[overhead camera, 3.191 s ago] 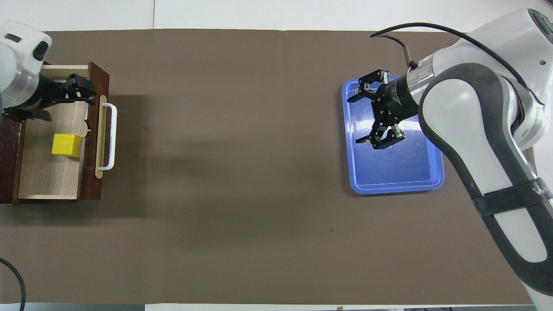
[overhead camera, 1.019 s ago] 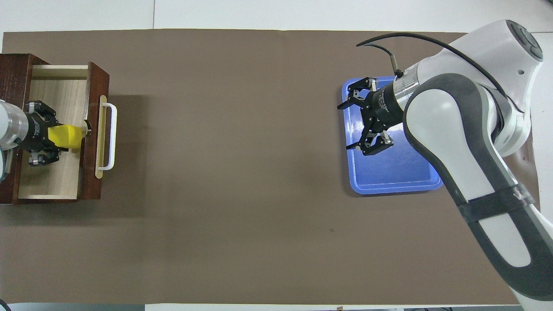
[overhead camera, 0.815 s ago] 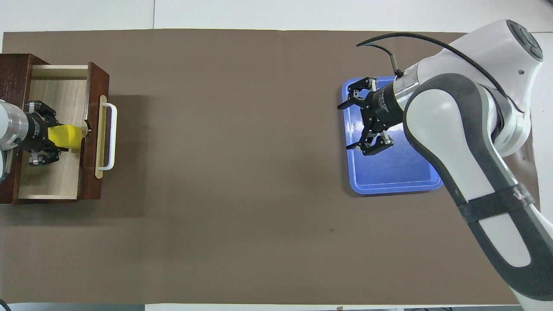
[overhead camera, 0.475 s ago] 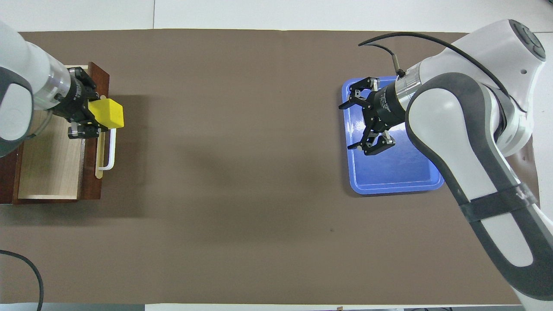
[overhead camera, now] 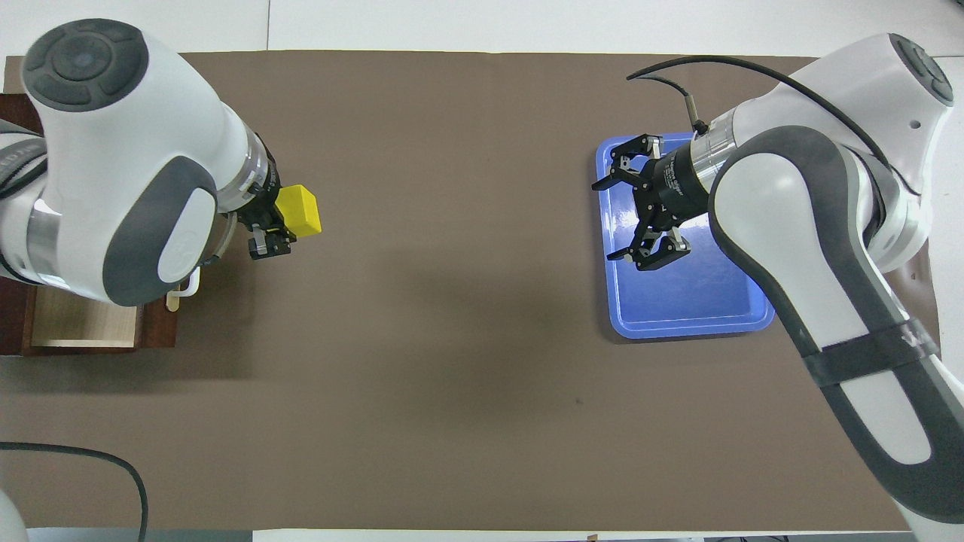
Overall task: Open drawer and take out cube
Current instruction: 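Lift the yellow cube out of the drawer with the left gripper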
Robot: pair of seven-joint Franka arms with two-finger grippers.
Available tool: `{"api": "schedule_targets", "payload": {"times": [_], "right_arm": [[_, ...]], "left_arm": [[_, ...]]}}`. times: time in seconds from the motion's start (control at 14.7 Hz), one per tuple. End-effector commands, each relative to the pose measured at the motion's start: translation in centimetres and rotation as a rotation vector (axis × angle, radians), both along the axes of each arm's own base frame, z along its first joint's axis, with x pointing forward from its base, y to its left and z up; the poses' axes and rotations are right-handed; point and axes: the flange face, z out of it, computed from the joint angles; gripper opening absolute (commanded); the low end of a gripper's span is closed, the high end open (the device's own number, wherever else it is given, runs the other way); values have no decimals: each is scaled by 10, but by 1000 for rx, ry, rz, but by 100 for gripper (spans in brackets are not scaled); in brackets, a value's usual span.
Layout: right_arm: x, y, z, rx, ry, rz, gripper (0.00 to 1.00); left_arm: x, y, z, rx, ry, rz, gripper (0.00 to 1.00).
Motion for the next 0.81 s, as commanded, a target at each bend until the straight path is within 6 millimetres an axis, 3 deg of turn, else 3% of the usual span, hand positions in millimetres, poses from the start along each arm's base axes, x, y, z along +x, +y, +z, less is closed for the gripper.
{"api": "schedule_targets", "payload": {"times": [0.0, 0.34, 0.41, 0.61, 0.75], "right_arm": [[-5, -4, 6, 24, 4, 1, 100], [-6, 15, 9, 15, -19, 26, 100], [-11, 28, 9, 5, -23, 59, 100], [-13, 35, 8, -26, -35, 87, 100], [-16, 55, 9, -25, -57, 104, 100]], "left_arm": [[-14, -43, -20, -8, -8, -8, 0], [-32, -87, -29, -26, -45, -41, 0], [-39, -95, -36, -17, -37, -63, 0], [-42, -98, -49, -17, -34, -70, 0], [-42, -99, -51, -20, -39, -69, 0]]}}
